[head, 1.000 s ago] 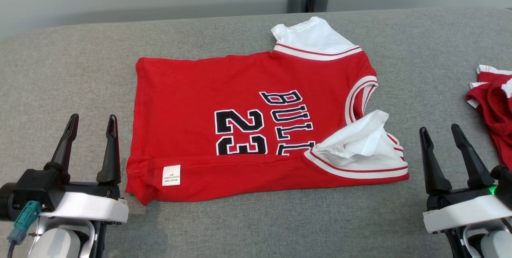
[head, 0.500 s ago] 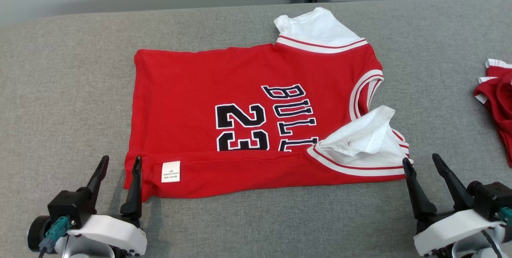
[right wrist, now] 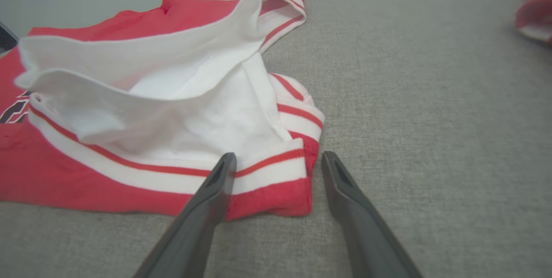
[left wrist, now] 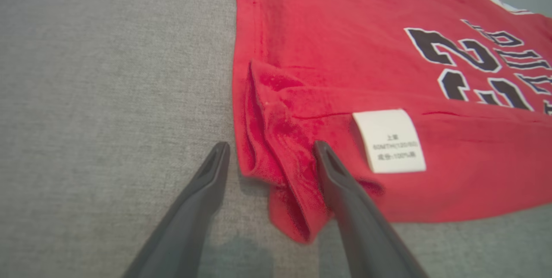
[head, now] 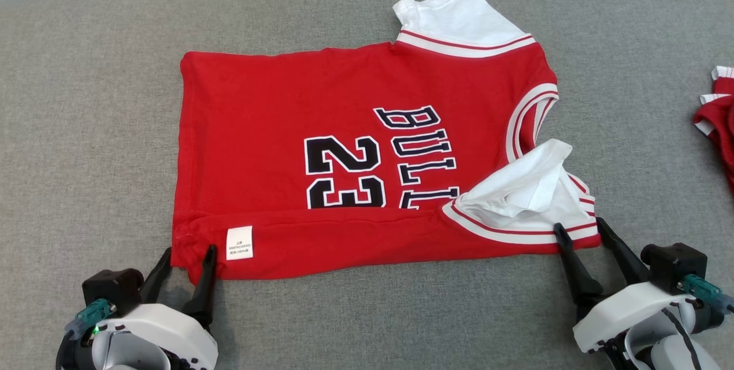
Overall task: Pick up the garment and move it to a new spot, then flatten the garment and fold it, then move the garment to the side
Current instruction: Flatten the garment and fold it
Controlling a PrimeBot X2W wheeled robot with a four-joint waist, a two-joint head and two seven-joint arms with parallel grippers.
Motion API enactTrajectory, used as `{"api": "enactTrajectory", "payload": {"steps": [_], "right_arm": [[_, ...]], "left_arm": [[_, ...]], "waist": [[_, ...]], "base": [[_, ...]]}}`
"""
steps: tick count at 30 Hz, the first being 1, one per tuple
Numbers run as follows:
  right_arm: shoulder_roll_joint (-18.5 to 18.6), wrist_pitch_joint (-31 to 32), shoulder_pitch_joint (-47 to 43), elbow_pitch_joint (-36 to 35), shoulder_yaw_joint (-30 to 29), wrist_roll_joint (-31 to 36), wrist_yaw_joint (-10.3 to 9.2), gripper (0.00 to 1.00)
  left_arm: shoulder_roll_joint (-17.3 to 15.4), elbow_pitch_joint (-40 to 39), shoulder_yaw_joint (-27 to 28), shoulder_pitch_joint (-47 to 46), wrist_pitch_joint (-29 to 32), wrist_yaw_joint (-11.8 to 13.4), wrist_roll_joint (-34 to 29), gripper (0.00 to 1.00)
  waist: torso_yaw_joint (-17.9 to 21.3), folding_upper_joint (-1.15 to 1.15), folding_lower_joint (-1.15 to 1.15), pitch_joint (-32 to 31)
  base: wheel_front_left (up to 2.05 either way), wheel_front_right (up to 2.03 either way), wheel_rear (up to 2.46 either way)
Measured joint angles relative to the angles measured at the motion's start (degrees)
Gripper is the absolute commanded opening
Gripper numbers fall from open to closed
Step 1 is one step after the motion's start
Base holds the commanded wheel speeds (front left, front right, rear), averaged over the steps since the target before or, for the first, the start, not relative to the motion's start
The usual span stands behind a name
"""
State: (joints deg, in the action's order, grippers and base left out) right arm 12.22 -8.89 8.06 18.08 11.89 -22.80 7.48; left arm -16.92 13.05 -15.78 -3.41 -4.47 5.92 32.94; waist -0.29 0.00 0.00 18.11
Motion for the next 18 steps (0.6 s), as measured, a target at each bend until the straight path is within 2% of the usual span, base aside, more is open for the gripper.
{"api": "enactTrajectory", "payload": {"steps": [1, 2, 3, 4, 5, 12, 18], "right_arm": [[0.0, 0.0, 0.6, 0.5, 0.4, -0.3, 0.01, 0.65], [0.1, 0.2, 1.1, 1.0, 0.9, -0.8, 0.01, 0.65], [0.1, 0.3, 1.5, 1.4, 1.4, -1.3, 0.01, 0.39], [0.3, 0.3, 2.0, 1.8, 1.6, -1.6, 0.01, 0.04], [0.4, 0.4, 2.3, 2.1, 1.9, -2.1, 0.01, 0.00], [1.6, 0.4, 1.5, 0.5, 2.4, -4.4, 0.03, 0.00], [2.3, 3.8, -5.8, -8.3, -0.3, -5.5, 0.03, 0.00]], "left_arm": [[0.0, 0.3, 0.0, -0.5, 0.9, -0.1, 0.4, 0.91], [-0.1, 0.4, 0.1, -0.9, 1.7, -0.5, 1.3, 0.91], [-0.1, 0.5, 0.0, -1.2, 2.1, -0.8, 1.6, 0.36], [-0.2, 0.5, 0.1, -1.5, 2.8, -1.2, 2.2, 0.00], [-0.3, 0.5, 0.1, -1.7, 3.6, -1.4, 2.7, 0.00], [-0.7, -2.2, 0.9, -1.0, 5.5, -2.3, 5.3, 0.00], [-3.7, -10.1, 2.4, 3.4, 8.4, -0.6, 6.2, 0.00]], "waist": [[0.0, 0.00, 0.00, 0.1], [0.1, 0.00, 0.00, 0.2], [0.1, 0.00, 0.00, 0.3], [0.2, 0.00, 0.00, 0.4], [0.2, 0.00, 0.00, 0.4], [-0.2, 0.00, 0.00, 0.1], [-0.8, 0.00, 0.00, -1.2]], "base": [[0.00, 0.00, 0.00], [0.00, 0.00, 0.00], [0.00, 0.00, 0.00], [0.00, 0.00, 0.00], [0.00, 0.00, 0.00], [0.00, 0.00, 0.00], [0.00, 0.00, 0.00]]}}
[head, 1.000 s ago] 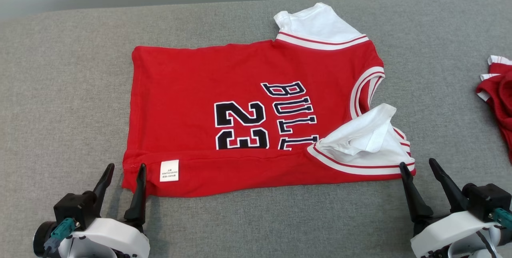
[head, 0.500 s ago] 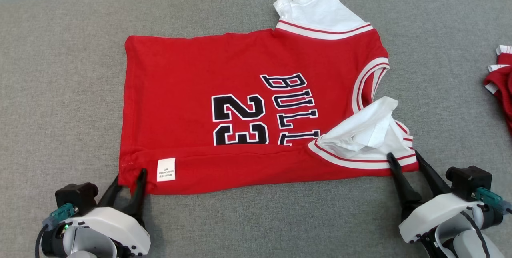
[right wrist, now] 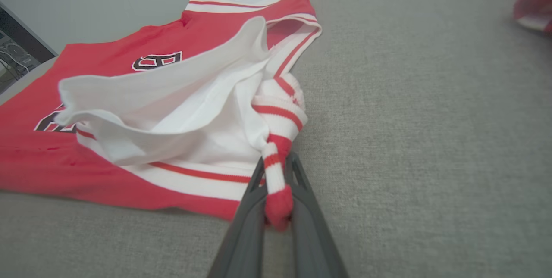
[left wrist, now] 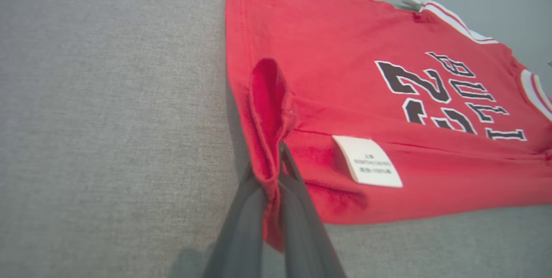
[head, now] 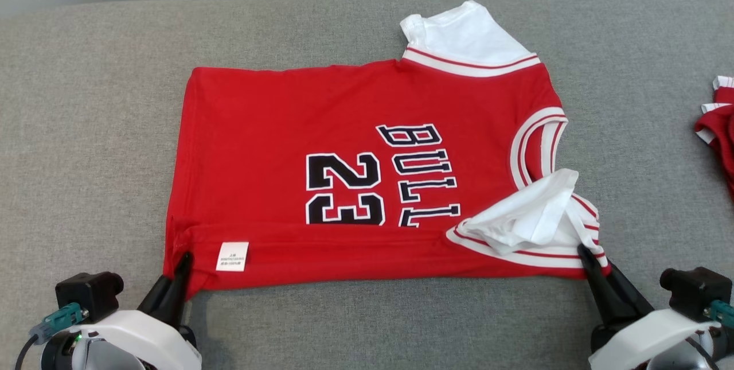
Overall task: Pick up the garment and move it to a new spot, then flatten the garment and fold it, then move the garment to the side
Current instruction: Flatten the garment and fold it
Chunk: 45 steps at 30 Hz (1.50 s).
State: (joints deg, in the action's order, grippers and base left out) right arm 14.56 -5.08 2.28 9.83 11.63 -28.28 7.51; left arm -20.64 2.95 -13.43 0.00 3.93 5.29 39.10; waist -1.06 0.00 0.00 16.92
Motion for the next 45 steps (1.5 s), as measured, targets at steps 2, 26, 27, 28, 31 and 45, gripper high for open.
{"api": "enactTrajectory", "payload": {"steps": [2, 26, 27, 28, 31, 45], "right_arm": [[-0.3, 1.6, -2.6, -2.7, -1.1, 0.0, 0.00, 0.00], [-5.0, -3.8, -0.4, -13.3, -10.4, 8.8, -0.01, 1.00], [-5.0, -4.2, 0.1, -13.3, -10.3, 9.3, -0.01, 1.00], [-5.0, -4.3, 0.7, -13.3, -10.0, 9.9, -0.02, 1.00], [-5.2, -4.5, 2.0, -12.7, -9.4, 10.8, -0.02, 1.00], [-5.2, -5.5, 4.4, -9.6, -9.3, 11.0, -0.01, 1.00]], "left_arm": [[-0.8, -2.3, 0.1, 1.9, 1.7, 0.9, 0.3, 0.00], [2.3, -5.0, 3.2, -7.0, -16.3, 3.8, -7.4, 1.00], [2.1, -4.8, 2.7, -7.8, -16.7, 3.5, -8.6, 1.00], [1.7, -4.5, 2.4, -8.5, -17.2, 3.4, -10.0, 1.00], [1.1, -3.4, 1.7, -9.6, -17.9, 3.3, -12.6, 1.00], [1.1, 0.3, 1.3, -10.5, -18.6, 1.4, -14.0, 1.00]], "waist": [[0.0, 0.00, 0.00, -0.4], [0.5, 0.00, 0.00, -1.8], [0.5, 0.00, 0.00, -1.8], [0.5, 0.00, 0.00, -1.9], [0.6, 0.00, 0.00, -2.1], [-0.2, 0.00, 0.00, -1.6]], "base": [[0.00, 0.00, 0.00], [0.00, 0.00, 0.00], [0.00, 0.00, 0.00], [0.00, 0.00, 0.00], [0.00, 0.00, 0.00], [0.00, 0.00, 0.00]]}}
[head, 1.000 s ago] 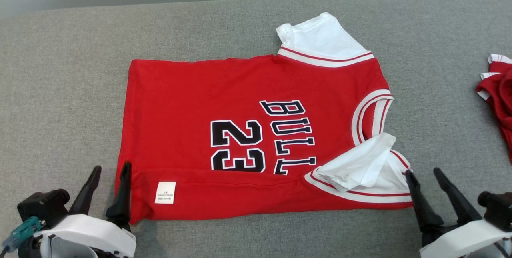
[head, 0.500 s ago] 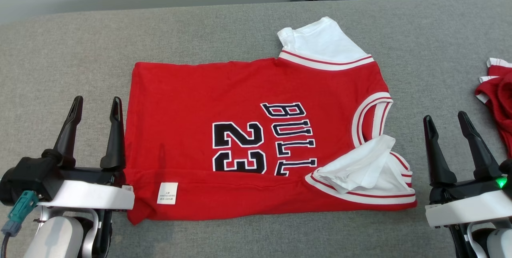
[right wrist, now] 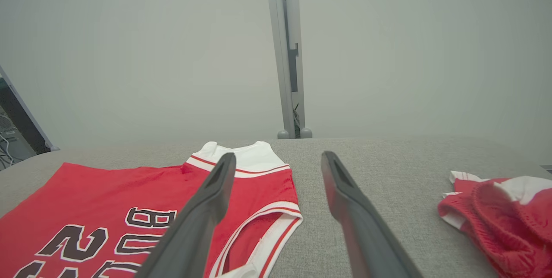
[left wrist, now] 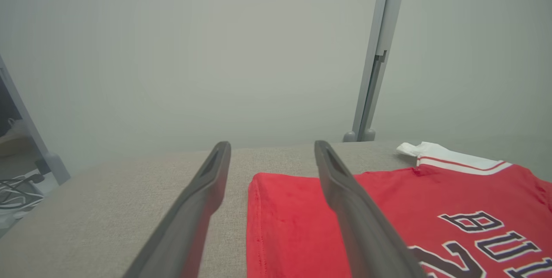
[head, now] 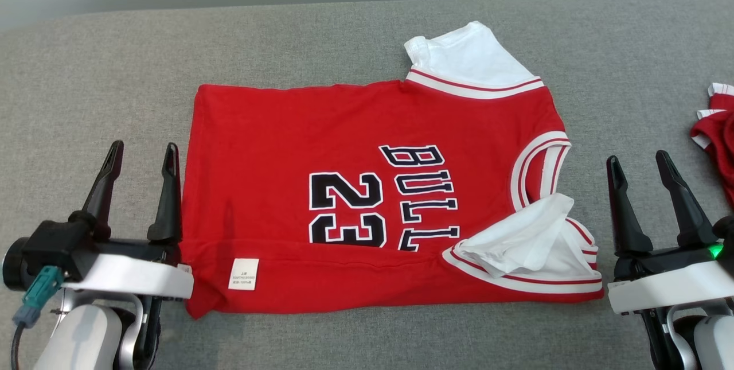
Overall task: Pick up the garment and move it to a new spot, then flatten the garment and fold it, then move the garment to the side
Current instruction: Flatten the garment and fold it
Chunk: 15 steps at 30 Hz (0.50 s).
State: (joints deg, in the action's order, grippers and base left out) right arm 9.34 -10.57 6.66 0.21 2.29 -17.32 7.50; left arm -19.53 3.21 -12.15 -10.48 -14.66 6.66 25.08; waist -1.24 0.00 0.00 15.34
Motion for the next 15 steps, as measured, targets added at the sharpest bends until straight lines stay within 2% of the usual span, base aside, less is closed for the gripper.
{"api": "enactTrajectory", "payload": {"steps": [4, 8, 15], "right_arm": [[0.1, 0.0, 1.4, 0.0, 0.4, -0.3, 0.00, 1.00], [0.2, 0.0, 3.1, 0.0, 1.5, -0.6, 0.00, 1.00], [0.1, -0.8, 6.9, 0.9, 4.1, -1.4, -0.01, 1.00]], "left_arm": [[0.0, 1.7, -0.5, -4.0, 2.2, -1.2, 1.2, 1.00], [-0.8, 5.6, -0.8, -11.1, 5.9, -4.1, 3.1, 1.00], [-3.2, 18.2, -1.6, -23.9, 13.8, -9.4, 5.9, 1.00]], "waist": [[0.4, 0.00, 0.00, 1.1], [1.2, 0.00, 0.00, 2.9], [3.6, 0.00, 0.00, 7.2]], "base": [[0.00, 0.00, 0.00], [0.00, 0.00, 0.00], [0.00, 0.00, 0.00]]}}
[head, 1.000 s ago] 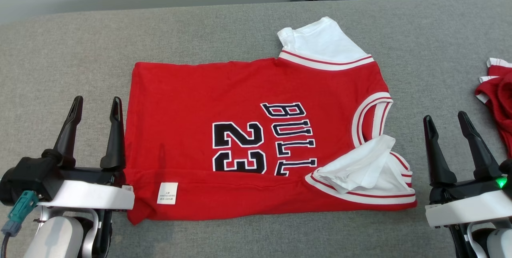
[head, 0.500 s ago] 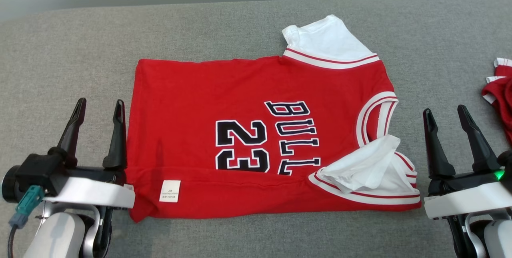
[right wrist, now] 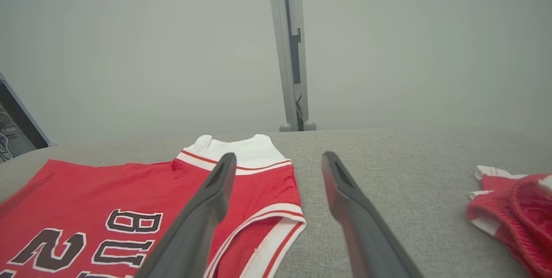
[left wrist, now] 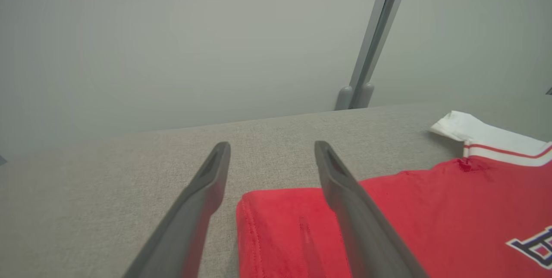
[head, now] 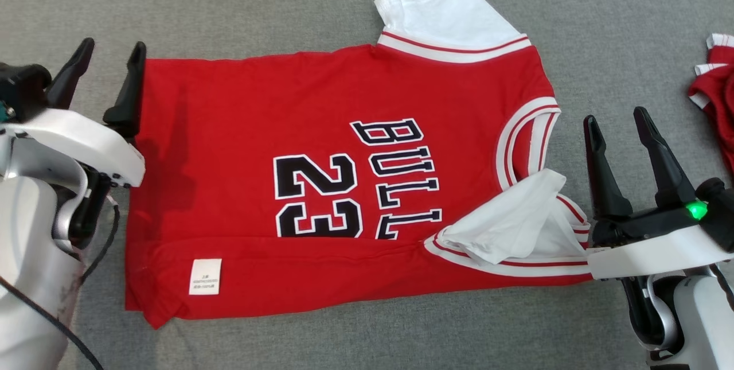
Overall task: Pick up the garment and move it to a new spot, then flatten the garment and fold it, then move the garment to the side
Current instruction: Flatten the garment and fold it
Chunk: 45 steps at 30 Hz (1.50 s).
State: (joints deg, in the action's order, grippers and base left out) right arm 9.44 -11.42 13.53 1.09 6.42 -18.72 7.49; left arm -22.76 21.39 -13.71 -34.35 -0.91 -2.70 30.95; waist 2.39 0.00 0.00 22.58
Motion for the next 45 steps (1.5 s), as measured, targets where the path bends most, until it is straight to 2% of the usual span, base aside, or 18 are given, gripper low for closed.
{"api": "enactTrajectory", "payload": {"steps": [10, 15, 16, 18, 19, 22, 26, 30, 38, 45], "right_arm": [[-0.2, -2.2, 3.8, 2.8, 3.4, -0.9, 0.01, 1.00], [-0.1, -2.7, 5.0, 4.0, 3.9, -1.4, 0.01, 1.00], [0.0, -2.7, 5.3, 4.3, 4.1, -1.5, 0.01, 1.00], [0.2, -2.8, 6.0, 4.7, 4.4, -1.7, 0.01, 1.00], [0.3, -2.9, 6.4, 4.8, 4.5, -1.9, 0.00, 1.00], [1.2, -3.1, 8.6, 5.2, 4.7, -2.9, 0.00, 1.00], [4.5, -2.2, 16.8, 9.9, 4.7, -6.3, 0.01, 1.00], [8.2, -0.7, 25.8, 16.7, 5.3, -9.2, 0.00, 1.00], [13.7, 5.1, 42.9, 31.0, 12.9, -14.1, 0.00, 1.00], [16.7, 14.6, 53.0, 40.8, 23.7, -18.2, 0.00, 1.00]], "left_arm": [[-2.6, 14.6, -1.3, -7.8, 9.0, -3.4, 3.4, 1.00], [-3.4, 18.0, -2.7, -10.0, 13.7, -4.3, 5.9, 1.00], [-3.5, 18.3, -3.0, -10.3, 13.9, -4.4, 6.2, 0.95], [-3.6, 19.1, -3.3, -10.7, 14.2, -4.4, 6.9, 0.03], [-3.7, 19.5, -3.3, -10.8, 14.2, -4.4, 7.3, 0.00], [-3.7, 20.0, -3.9, -10.9, 13.8, -4.7, 7.9, 0.00], [-2.8, 20.7, -5.5, -12.0, 12.8, -4.7, 8.2, 0.00], [-0.6, 20.6, -7.7, -14.0, 12.0, -4.7, 8.2, 0.00], [5.1, 19.1, -14.1, -19.5, 9.6, -4.7, 9.1, 0.00], [9.8, 18.8, -20.3, -24.5, 6.7, -4.8, 11.3, 0.00]], "waist": [[3.6, 0.00, 0.00, 4.9], [4.4, 0.00, 0.00, 5.8], [4.4, 0.00, 0.00, 5.8], [4.5, 0.00, 0.00, 5.8], [4.5, 0.00, 0.00, 5.7], [4.6, 0.00, 0.00, 5.5], [3.6, 0.00, 0.00, 5.6], [1.4, 0.00, 0.00, 5.9], [-5.2, 0.00, 0.00, 8.1], [-11.6, 0.00, 0.00, 10.9]], "base": [[0.00, 0.00, 0.00], [0.00, 0.00, 0.00], [0.00, 0.00, 0.00], [0.00, 0.00, 0.00], [0.00, 0.00, 0.00], [0.00, 0.00, 0.00], [0.00, 0.00, 0.00], [0.00, 0.00, 0.00], [0.00, 0.00, 0.00], [0.00, 0.00, 0.00]]}}
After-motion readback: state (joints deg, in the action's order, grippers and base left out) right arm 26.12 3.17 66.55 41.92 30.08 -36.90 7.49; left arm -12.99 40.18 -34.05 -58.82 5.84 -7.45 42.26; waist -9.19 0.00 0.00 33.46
